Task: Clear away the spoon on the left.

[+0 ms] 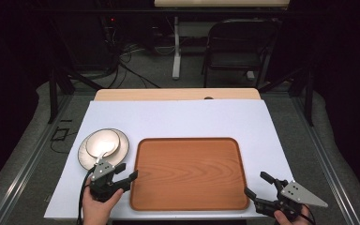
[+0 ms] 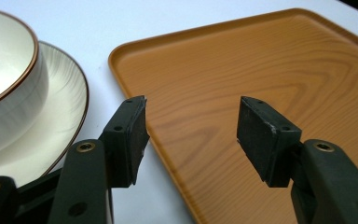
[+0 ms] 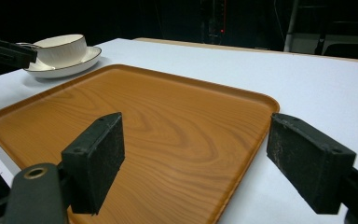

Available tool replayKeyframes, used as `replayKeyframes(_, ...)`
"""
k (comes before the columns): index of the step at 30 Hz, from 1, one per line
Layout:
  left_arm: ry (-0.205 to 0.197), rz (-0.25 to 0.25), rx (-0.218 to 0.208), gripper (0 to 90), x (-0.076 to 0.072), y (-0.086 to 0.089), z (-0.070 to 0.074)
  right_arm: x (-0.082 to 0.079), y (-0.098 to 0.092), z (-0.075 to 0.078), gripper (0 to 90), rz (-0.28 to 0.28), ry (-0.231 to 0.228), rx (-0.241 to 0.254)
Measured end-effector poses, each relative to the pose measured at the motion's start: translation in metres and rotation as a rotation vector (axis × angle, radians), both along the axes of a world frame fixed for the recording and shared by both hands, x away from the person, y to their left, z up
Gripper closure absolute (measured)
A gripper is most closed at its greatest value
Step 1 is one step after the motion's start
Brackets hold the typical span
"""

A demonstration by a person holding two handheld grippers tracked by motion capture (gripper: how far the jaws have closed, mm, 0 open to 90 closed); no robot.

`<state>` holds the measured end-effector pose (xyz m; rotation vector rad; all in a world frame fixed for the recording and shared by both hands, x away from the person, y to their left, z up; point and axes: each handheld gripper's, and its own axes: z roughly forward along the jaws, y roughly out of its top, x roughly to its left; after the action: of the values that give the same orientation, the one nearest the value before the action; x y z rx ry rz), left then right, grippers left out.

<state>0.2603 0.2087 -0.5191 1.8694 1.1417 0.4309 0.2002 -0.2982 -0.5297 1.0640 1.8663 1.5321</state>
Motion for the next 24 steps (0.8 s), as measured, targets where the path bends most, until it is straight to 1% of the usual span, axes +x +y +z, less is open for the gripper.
replayKeyframes(1, 0.0, 0.0, 0.0, 42.6, 0.0, 0.0, 0.0, 0.0, 0.0, 0.0, 18.5, 0.0, 0.0, 0.0)
replayKeyframes(2, 0.032, 0.005, 0.01, 42.6, 0.002, 0.001, 0.0, 0.0, 0.0, 0.0, 18.5, 0.001, -0.003, -0.001)
replayKeyframes(3, 0.047, 0.008, 0.016, 42.7, 0.003, 0.002, 0.001, 0.0, 0.0, 0.0, 18.5, 0.001, -0.001, -0.004)
replayKeyframes(8, 0.098, 0.028, 0.031, 42.7, 0.007, 0.007, 0.007, 0.0, 0.0, 0.0, 18.5, -0.004, -0.003, 0.001)
replayKeyframes(9, 0.098, 0.028, 0.031, 42.8, 0.007, 0.007, 0.007, 0.0, 0.0, 0.0, 18.5, -0.004, -0.003, 0.001)
replayKeyframes(11, 0.116, 0.04, 0.042, 43.4, 0.009, 0.011, 0.015, -0.001, 0.0, 0.0, 18.5, -0.007, 0.005, 0.004)
replayKeyframes(12, 0.116, 0.04, 0.042, 43.6, 0.009, 0.011, 0.015, -0.001, 0.0, 0.0, 18.5, -0.006, 0.005, 0.004)
replayKeyframes(13, 0.117, 0.055, 0.054, 43.9, 0.011, 0.013, 0.021, -0.001, 0.0, 0.0, 18.5, -0.007, 0.005, 0.005)
replayKeyframes(15, 0.123, 0.07, 0.061, 44.4, 0.013, 0.015, 0.027, 0.0, 0.0, 0.0, 18.4, -0.009, 0.004, 0.007)
replayKeyframes(16, 0.134, 0.075, 0.065, 45.5, 0.014, 0.017, 0.03, 0.0, 0.0, 0.0, 18.4, -0.008, 0.005, 0.004)
replayKeyframes(17, 0.134, 0.075, 0.065, 45.6, 0.014, 0.017, 0.03, 0.0, 0.0, 0.0, 18.4, -0.008, 0.005, 0.004)
replayKeyframes(19, 0.142, 0.086, 0.063, 45.9, 0.016, 0.02, 0.035, 0.0, 0.0, 0.0, 18.4, -0.009, 0.004, 0.003)
replayKeyframes(21, 0.149, 0.098, 0.074, 45.9, 0.019, 0.023, 0.042, 0.0, -0.001, 0.0, 18.4, -0.008, 0.006, 0.004)
replayKeyframes(24, 0.153, 0.103, 0.069, 45.9, 0.021, 0.024, 0.045, 0.0, -0.001, 0.0, 18.4, -0.01, 0.006, 0.005)
